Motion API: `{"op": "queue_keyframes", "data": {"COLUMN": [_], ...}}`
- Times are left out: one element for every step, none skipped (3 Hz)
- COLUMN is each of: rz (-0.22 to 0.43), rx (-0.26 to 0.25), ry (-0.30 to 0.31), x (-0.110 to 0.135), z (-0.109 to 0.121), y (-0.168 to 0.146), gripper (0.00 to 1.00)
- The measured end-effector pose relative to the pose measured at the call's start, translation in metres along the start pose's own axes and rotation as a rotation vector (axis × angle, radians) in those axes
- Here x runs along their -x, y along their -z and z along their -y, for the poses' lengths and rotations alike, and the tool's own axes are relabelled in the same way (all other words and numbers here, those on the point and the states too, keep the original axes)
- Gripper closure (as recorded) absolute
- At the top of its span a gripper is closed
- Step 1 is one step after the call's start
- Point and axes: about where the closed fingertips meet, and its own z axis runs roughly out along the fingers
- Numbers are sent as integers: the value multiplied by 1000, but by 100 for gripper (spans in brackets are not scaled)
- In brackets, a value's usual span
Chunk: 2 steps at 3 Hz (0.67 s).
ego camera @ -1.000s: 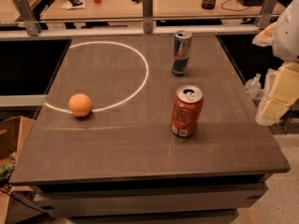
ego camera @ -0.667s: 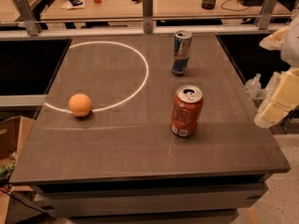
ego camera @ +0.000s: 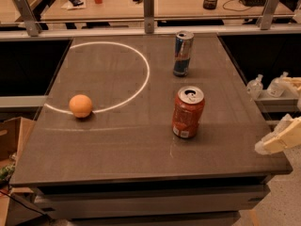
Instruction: Pick coke can
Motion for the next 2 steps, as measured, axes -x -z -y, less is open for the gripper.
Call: {"op": "queue_keyframes", "data": {"rz": [247, 517], "rx": [0, 18], "ry": [-29, -31], "x": [-9, 0], "z": [4, -1], "y": [-28, -21], "gripper": [0, 0]}}
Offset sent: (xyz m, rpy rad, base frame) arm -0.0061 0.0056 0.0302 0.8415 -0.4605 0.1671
